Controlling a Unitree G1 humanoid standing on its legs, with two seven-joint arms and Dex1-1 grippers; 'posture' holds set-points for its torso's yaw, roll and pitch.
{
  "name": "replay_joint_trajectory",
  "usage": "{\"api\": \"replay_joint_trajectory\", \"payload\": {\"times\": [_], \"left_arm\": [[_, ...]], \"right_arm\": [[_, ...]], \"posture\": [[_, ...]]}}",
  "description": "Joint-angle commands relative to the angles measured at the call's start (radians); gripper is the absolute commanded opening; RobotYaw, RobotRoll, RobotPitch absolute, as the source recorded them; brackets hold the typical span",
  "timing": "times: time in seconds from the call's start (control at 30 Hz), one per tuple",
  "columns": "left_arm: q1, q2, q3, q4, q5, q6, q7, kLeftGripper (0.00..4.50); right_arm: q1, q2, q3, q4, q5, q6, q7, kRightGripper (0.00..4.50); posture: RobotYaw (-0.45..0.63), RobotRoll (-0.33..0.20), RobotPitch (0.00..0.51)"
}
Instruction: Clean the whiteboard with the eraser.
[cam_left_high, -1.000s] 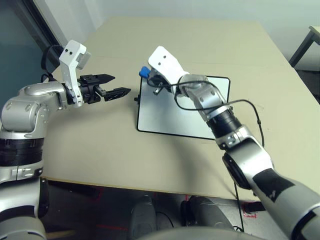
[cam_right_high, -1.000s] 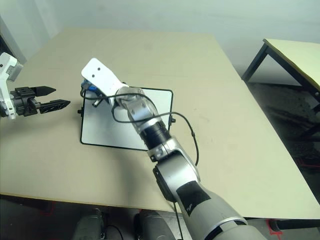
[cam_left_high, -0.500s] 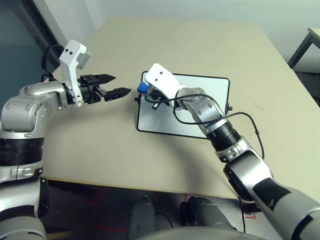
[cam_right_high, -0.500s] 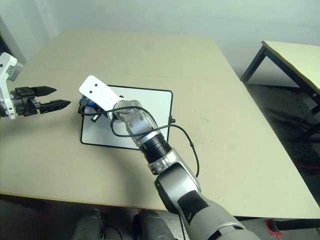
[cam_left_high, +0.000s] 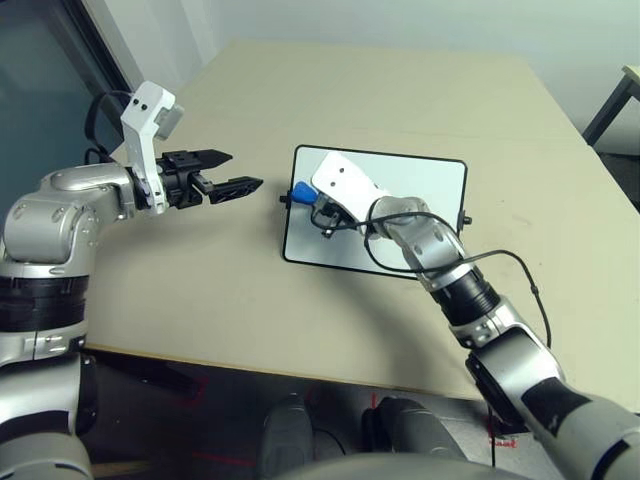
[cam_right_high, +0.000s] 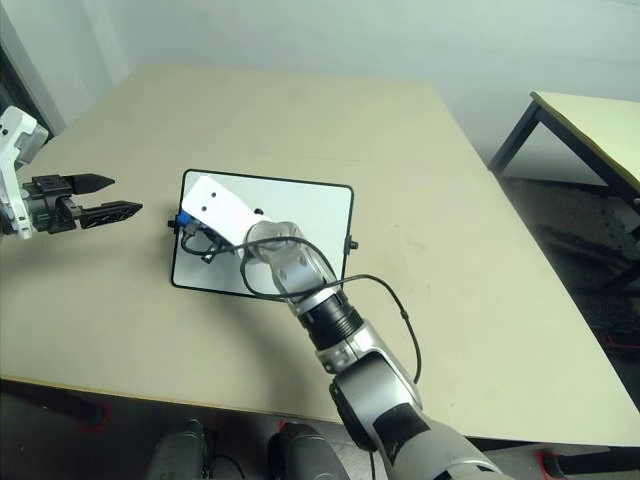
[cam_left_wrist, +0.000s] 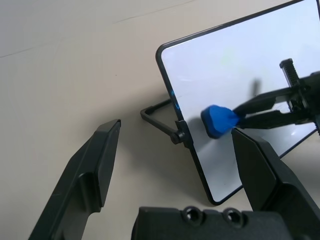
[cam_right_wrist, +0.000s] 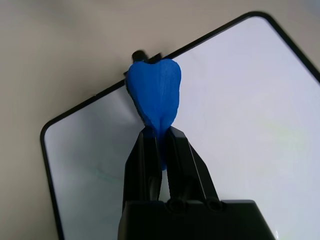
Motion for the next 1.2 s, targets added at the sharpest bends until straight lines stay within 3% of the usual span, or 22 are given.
{"api": "replay_joint_trajectory", "payload": {"times": [0.03, 0.4, 0.7, 1.2], "left_arm": [[-0.002, 0.002, -0.017, 0.004, 0.003, 0.012, -0.008, 4.50], [0.010, -0.002, -0.017, -0.009, 0.000, 0.018, -0.009, 4.50], [0.017, 0.004, -0.016, -0.018, -0.003, 0.021, -0.014, 4.50], [0.005, 0.015, -0.019, -0.046, -0.013, 0.050, -0.027, 4.50]], "right_arm": [[0.054, -0.059, 0.025, 0.035, -0.024, 0.120, 0.007, 0.10], [0.058, -0.113, 0.078, -0.131, 0.014, 0.258, 0.075, 0.10], [-0.033, -0.077, -0.015, -0.071, 0.033, 0.169, 0.017, 0.10], [0.118, -0.033, 0.078, -0.150, 0.079, 0.282, 0.018, 0.09]], "posture": [[-0.02, 0.000, 0.087], [-0.03, 0.000, 0.088], [-0.02, 0.000, 0.085], [0.01, 0.000, 0.115]]}}
